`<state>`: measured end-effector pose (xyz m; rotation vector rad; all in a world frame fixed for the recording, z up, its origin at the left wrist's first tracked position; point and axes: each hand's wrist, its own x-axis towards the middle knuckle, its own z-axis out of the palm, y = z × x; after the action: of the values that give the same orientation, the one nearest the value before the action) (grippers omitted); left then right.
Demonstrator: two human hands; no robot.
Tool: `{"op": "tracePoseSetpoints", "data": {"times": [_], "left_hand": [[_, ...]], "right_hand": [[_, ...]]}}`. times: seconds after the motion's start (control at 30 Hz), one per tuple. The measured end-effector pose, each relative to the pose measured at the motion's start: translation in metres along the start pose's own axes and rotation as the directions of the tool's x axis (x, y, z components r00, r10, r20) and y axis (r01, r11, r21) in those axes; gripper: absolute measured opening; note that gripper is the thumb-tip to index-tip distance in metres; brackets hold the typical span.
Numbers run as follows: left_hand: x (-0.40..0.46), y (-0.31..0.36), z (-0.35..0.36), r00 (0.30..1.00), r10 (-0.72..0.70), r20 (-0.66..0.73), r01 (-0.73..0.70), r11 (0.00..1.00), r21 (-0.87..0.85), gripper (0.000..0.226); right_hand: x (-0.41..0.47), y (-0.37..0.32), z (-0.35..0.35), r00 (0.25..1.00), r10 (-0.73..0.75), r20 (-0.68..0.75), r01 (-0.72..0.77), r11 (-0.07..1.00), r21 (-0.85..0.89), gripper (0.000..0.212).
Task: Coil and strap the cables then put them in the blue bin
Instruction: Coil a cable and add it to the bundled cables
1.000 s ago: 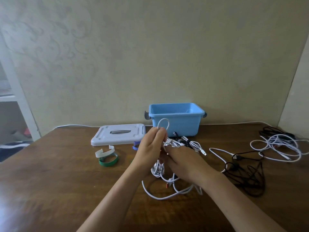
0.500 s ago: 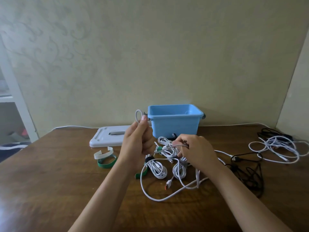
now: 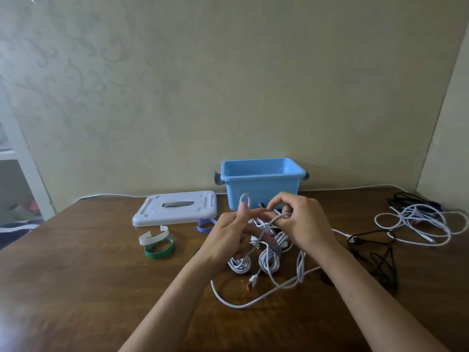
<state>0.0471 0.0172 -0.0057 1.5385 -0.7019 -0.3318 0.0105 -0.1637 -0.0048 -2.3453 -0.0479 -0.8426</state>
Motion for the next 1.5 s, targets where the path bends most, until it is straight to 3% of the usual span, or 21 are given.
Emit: {"op": "tracePoseSetpoints", "data": {"times": [0.27,0.37,0.53,0.67,0.8,0.9,1.0,1.13,1.3,1.4,1.5], "left_hand": [[0.001,-0.003,-0.002,1.0,0.017,0.007,-0.018,0.959,0.284,0.067],[0.0,-0.001,0.0,1.0,0.008,0.007,-0.01,0.929,0.37,0.059],[0.001,-0.003,0.003,1.0,-0.007,-0.023,0.015,0.922,0.386,0.055],[0.003,-0.01,0.005,0.97,0.08,-0.23,0.061,0.834,0.548,0.059],[0.007,-0.015,-0.007,0.866,0.184,-0.465,0.091,0.857,0.508,0.053],[0.01,-0.018,-0.012,0.843,0.205,-0.497,0.098,0.85,0.518,0.054],[0.01,-0.018,-0.005,0.866,0.189,-0.463,0.093,0.849,0.52,0.052],[0.009,-0.025,0.008,0.955,0.143,-0.261,-0.017,0.902,0.431,0.056],[0.011,-0.034,0.019,0.993,0.024,-0.119,0.007,0.967,0.255,0.07],[0.009,-0.025,0.014,0.983,0.031,-0.178,-0.011,0.994,0.11,0.064],[0.006,-0.01,0.006,0.935,0.131,-0.331,-0.075,0.981,0.177,0.059]], "right_hand": [[0.003,0.008,-0.001,0.999,-0.038,-0.003,0.037,0.988,-0.148,0.017],[0.006,0.013,-0.006,0.999,-0.025,-0.042,0.017,0.981,-0.193,0.028],[0.009,0.016,-0.007,0.992,0.098,-0.081,-0.102,0.993,-0.052,0.044],[0.001,-0.006,0.002,0.997,0.072,-0.033,-0.07,0.997,0.036,0.037],[-0.011,-0.034,0.01,0.968,-0.078,0.237,0.045,0.989,0.142,0.018],[-0.02,-0.048,0.015,0.931,-0.063,0.359,-0.03,0.968,0.248,0.033],[-0.023,-0.047,0.023,0.964,-0.035,0.265,-0.046,0.955,0.293,0.044],[-0.016,-0.034,0.024,0.993,0.068,0.099,-0.099,0.93,0.354,0.042],[-0.014,-0.025,0.019,0.985,0.052,0.163,-0.104,0.938,0.331,0.047],[-0.019,-0.028,0.019,0.964,0.035,0.264,-0.111,0.954,0.279,0.056],[-0.022,-0.034,0.018,0.952,0.01,0.305,-0.097,0.958,0.271,0.042]]}}
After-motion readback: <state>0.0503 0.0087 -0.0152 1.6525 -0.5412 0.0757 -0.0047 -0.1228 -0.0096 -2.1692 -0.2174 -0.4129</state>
